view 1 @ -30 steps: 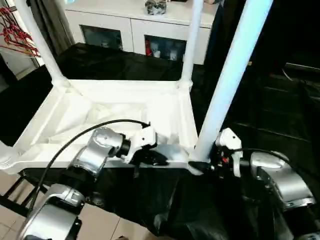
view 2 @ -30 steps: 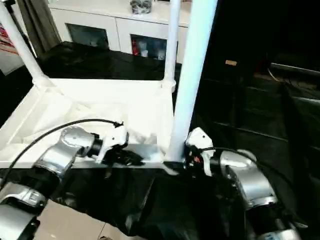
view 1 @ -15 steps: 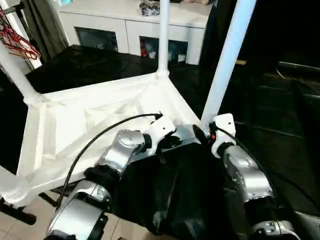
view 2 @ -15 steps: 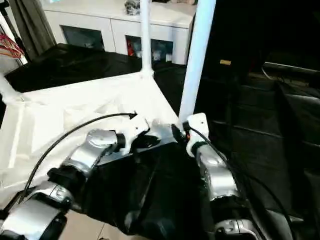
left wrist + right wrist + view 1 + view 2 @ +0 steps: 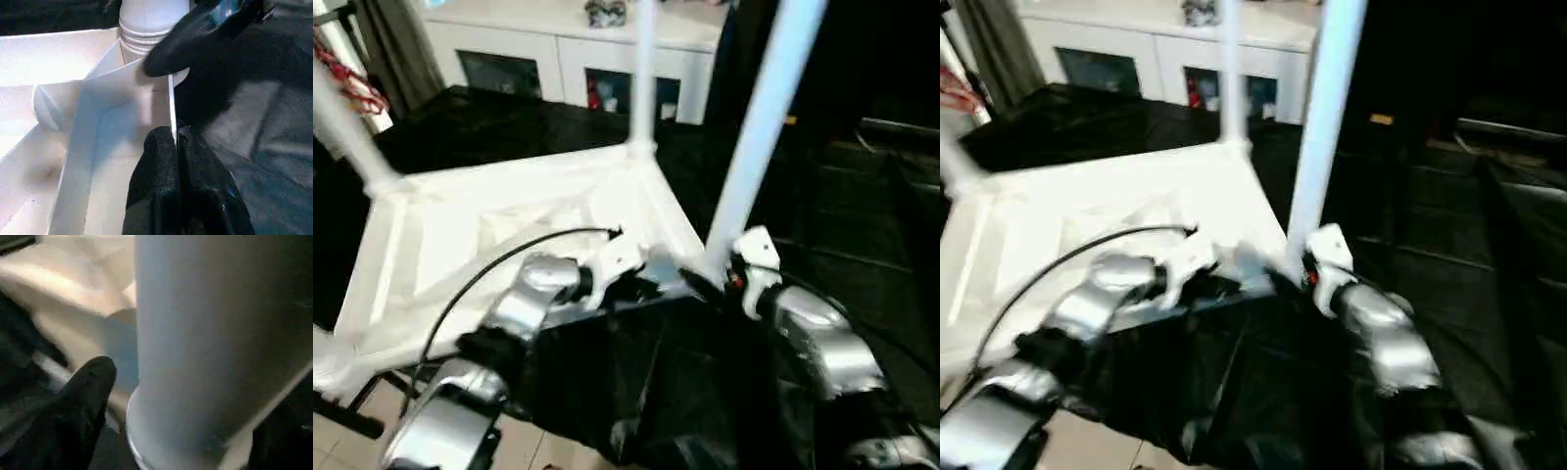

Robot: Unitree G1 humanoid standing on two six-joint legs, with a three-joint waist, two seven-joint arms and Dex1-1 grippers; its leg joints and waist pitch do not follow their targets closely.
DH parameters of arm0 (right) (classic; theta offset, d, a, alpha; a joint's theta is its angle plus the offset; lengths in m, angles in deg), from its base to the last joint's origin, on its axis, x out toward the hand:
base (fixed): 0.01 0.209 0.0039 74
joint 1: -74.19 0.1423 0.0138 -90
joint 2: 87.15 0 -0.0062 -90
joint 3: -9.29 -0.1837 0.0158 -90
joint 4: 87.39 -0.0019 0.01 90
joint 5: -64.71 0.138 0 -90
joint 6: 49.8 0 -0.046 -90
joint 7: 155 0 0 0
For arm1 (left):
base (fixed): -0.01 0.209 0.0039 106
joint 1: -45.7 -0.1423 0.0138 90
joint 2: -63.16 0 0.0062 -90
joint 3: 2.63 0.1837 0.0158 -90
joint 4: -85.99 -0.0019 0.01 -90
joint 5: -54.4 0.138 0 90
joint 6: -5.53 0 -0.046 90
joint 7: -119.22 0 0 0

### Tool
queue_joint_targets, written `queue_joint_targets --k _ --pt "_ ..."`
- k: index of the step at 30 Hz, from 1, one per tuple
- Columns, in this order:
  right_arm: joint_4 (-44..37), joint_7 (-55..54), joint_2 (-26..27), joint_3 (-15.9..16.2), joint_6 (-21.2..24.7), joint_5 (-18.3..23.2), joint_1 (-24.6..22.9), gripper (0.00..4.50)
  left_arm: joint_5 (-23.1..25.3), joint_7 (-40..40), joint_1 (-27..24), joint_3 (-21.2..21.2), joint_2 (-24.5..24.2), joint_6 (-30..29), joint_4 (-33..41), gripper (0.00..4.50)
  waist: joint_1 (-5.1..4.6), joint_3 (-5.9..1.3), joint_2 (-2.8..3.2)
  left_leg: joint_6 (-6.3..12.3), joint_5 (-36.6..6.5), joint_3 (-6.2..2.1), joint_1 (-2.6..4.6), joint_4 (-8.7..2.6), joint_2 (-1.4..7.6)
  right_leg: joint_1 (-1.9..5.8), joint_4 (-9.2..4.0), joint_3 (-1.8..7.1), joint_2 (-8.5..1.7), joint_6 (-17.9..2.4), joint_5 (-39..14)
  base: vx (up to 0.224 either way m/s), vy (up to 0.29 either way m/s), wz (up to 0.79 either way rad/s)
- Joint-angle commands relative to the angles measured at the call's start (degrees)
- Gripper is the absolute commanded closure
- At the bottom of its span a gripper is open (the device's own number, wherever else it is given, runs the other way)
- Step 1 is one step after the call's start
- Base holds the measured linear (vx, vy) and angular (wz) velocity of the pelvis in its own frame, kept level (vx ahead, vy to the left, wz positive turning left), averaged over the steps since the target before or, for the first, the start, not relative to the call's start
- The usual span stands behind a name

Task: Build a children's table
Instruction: Rotate leg to tighten

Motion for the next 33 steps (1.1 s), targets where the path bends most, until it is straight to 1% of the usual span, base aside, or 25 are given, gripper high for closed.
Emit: queue_joint_targets --k 1,2,3,4,5,6,7,9,11,12,13,15,16,20,24,25,26,27,28,29,30,31,32,33 --pt "-2.3 5.5 -0.4 3.1 0.2 1.4 -0.4 0.61 -1.4 -3.1 0.4 1.5 0.6 1.5 2.0 4.50 0.32 -3.34 -0.54 5.05 -11.7 -0.90 0.68 -3.67 2.43 2.88 -3.32 2.17 -3.07 -14.3 -10.8 0.000 0.000 0.00" --pt "-2.6 7.4 -1.3 3.4 0.1 1.5 -0.6 0.61 -1.6 -4.3 0.4 1.5 0.1 1.5 2.2 4.50 0.45 -3.32 -0.66 4.60 -12.5 -0.89 0.80 -3.69 2.48 2.83 -3.43 2.15 -3.05 -14.1 -12.1 0.000 0.000 0.00" --pt "-2.8 9.2 -2.2 3.7 0.1 1.8 -0.7 0.61 -1.9 -5.8 0.4 1.6 -0.4 1.5 2.5 4.50 0.56 -3.34 -0.69 4.48 -12.7 -0.90 0.76 -3.66 2.48 2.89 -3.36 2.16 -3.07 -14.1 -12.4 0.000 0.000 0.00" --pt "-3.4 12.4 -3.7 4.2 0.6 2.6 -0.9 0.61 -2.4 -8.4 0.1 1.9 -1.4 1.2 3.3 4.50 0.77 -3.35 -0.56 4.37 -12.9 -0.92 0.83 -3.71 2.57 2.81 -3.35 2.16 -3.07 -14.0 -12.7 0.000 0.000 0.00" --pt "-3.4 12.4 -3.7 4.2 0.6 2.6 -0.9 0.76 -2.4 -8.4 0.1 1.9 -1.4 1.2 3.3 4.50 0.89 -3.29 -0.55 4.32 -12.7 -0.89 0.75 -3.75 2.64 2.72 -3.23 2.22 -3.02 -14.0 -12.2 0.000 0.000 0.00" --pt "-4.2 14.9 -4.9 4.7 1.2 3.6 -1.0 0.86 -3.0 -10.4 0.0 2.1 -2.4 0.8 3.9 4.50 0.96 -3.31 -0.58 4.22 -12.7 -0.91 0.79 -3.74 2.62 2.75 -3.20 2.19 -3.02 -14.1 -12.1 0.000 0.000 0.00" --pt "-4.5 16.0 -5.4 4.9 1.4 3.9 -1.1 0.93 -3.3 -11.4 -0.1 2.2 -2.8 0.6 4.2 4.50 1.12 -3.34 -0.55 4.10 -12.9 -0.92 0.88 -3.74 2.68 2.71 -3.21 2.22 -3.14 -14.3 -12.2 0.000 0.000 0.00" --pt "-4.9 17.0 -5.8 5.0 1.6 4.2 -1.2 0.96 -3.6 -12.3 -0.2 2.3 -3.2 0.4 4.5 4.50 1.19 -3.36 -0.55 4.03 -12.8 -0.89 0.84 -3.72 2.69 2.70 -3.13 2.27 -3.12 -14.4 -11.9 0.000 0.000 0.00" --pt "-5.4 18.9 -6.4 5.2 2.0 4.9 -1.2 1.19 -3.9 -14.5 -0.3 2.5 -4.2 0.1 4.8 4.50 1.36 -3.41 -0.70 4.17 -12.1 -0.85 0.81 -3.65 2.58 2.74 -3.03 2.22 -3.11 -14.6 -11.4 0.000 0.000 0.00" --pt "-5.5 19.5 -6.7 5.3 2.2 5.1 -1.2 1.34 -4.0 -15.4 -0.3 2.6 -4.6 0.0 5.0 4.50 1.38 -3.42 -0.67 4.21 -11.9 -0.86 0.79 -3.65 2.60 2.76 -3.00 2.22 -3.11 -14.6 -11.3 0.000 0.000 0.00" --pt "-5.8 20.2 -6.9 5.5 2.3 5.3 -1.3 1.34 -4.1 -16.2 -0.3 2.7 -5.0 -0.3 5.1 4.50 1.40 -3.43 -0.65 4.19 -11.7 -0.89 0.84 -3.67 2.68 2.72 -2.98 2.23 -3.16 -14.6 -11.2 0.000 0.000 0.00" --pt "-6.1 21.0 -7.1 5.7 2.5 5.5 -1.5 1.34 -4.0 -16.7 -0.4 2.8 -5.3 -0.5 5.1 4.50 1.45 -3.42 -0.62 4.10 -11.7 -0.85 0.83 -3.65 2.66 2.69 -2.95 2.24 -3.12 -14.6 -11.3 0.000 0.000 0.00" --pt "-6.3 21.5 -7.2 6.0 2.6 5.5 -1.7 1.69 -4.0 -17.0 -0.4 2.9 -5.5 -0.5 5.1 4.50 1.48 -3.39 -0.62 4.03 -11.7 -0.88 0.77 -3.67 2.63 2.71 -2.97 2.22 -3.15 -14.6 -11.5 0.000 0.000 0.00" --pt "-7.1 21.9 -7.3 6.6 2.9 5.6 -2.6 1.82 -3.8 -15.8 -0.7 2.7 -5.3 -0.2 5.2 4.50 1.63 -3.42 -0.70 3.76 -11.8 -0.89 0.83 -3.66 2.62 2.69 -3.04 2.23 -3.19 -14.2 -12.1 0.000 0.000 0.00" --pt "-7.0 19.4 -6.1 6.5 2.5 5.0 -3.3 1.83 -2.5 -11.1 -0.6 2.3 -3.9 -0.1 4.2 4.50 1.91 -3.35 -0.64 3.37 -12.6 -0.84 0.97 -3.69 2.65 2.47 -3.31 2.33 -3.22 -13.8 -13.5 0.000 0.000 0.00" --pt "-5.8 14.4 -4.1 5.7 2.5 3.8 -3.2 1.84 -1.6 -6.9 -0.1 1.6 -2.5 -0.4 2.9 4.50 2.07 -3.30 -0.71 2.98 -13.1 -0.91 1.06 -3.77 2.66 2.44 -3.43 2.34 -3.24 -13.4 -14.4 0.000 0.000 0.00" --pt "-4.2 9.1 -2.2 4.8 2.5 2.4 -2.7 1.84 -1.2 -3.8 0.5 1.1 -1.2 -0.5 1.9 4.50 1.99 -3.18 -0.78 2.30 -13.9 -0.98 1.11 -3.87 2.58 2.30 -3.61 2.35 -3.31 -12.9 -16.1 0.000 0.000 0.00" --pt "-2.5 3.8 -0.3 4.0 2.4 0.9 -2.1 1.84 -0.8 -1.2 1.0 0.6 -0.1 -0.4 1.0 4.50 1.81 -3.10 -0.83 1.95 -14.3 -0.97 1.00 -3.89 2.44 2.25 -3.69 2.35 -3.25 -12.5 -17.2 0.000 0.000 0.00" --pt "-0.9 -0.8 1.5 3.1 2.3 -0.1 -1.6 1.84 -0.4 1.3 1.6 0.3 0.8 -0.5 0.2 4.50 1.56 -3.00 -0.73 0.75 -15.3 -1.14 1.16 -4.09 2.29 2.09 -4.06 2.25 -3.35 -11.5 -20.4 0.000 0.000 0.00" --pt "0.0 -3.2 2.4 2.6 2.1 -0.6 -1.3 1.84 -0.1 2.6 1.9 0.2 1.4 -0.6 -0.3 4.50 1.19 -3.00 -1.02 -0.04 -16.8 -1.36 1.25 -4.16 2.11 2.22 -4.43 2.11 -3.39 -10.2 -23.7 0.000 0.000 0.00" --pt "1.5 -7.7 4.2 1.6 2.1 -1.1 -0.7 1.84 0.2 4.6 2.5 0.1 2.4 -1.1 -1.0 4.50 0.99 -3.00 -0.97 -0.43 -16.6 -1.44 1.27 -4.22 2.18 2.11 -4.40 2.20 -3.42 -9.8 -24.0 0.000 0.000 0.00" --pt "2.4 -10.7 5.4 0.9 2.2 -1.4 -0.4 1.84 0.5 5.9 2.9 0.0 3.0 -1.6 -1.6 4.50 0.65 -2.97 -0.82 -0.60 -17.7 -1.44 1.42 -4.24 2.11 1.85 -4.66 2.21 -3.34 -9.5 -24.7 0.000 0.000 0.00" --pt "3.8 -15.2 7.5 -0.3 2.2 -1.6 0.3 1.84 0.8 8.8 3.6 -0.3 4.3 -2.5 -2.4 4.50 0.47 -3.04 -0.88 -0.39 -17.5 -1.51 1.23 -4.28 2.07 2.10 -4.64 2.16 -3.35 -9.2 -24.5 0.000 0.000 0.00" --pt "5.1 -19.3 9.6 -1.2 1.9 -1.8 1.0 1.84 1.1 11.5 4.3 -0.5 5.7 -3.4 -3.3 4.50 0.37 -3.01 -0.74 -0.26 -17.4 -1.45 1.21 -4.29 2.07 1.98 -4.69 2.24 -3.30 -9.2 -24.1 0.000 0.000 0.00"
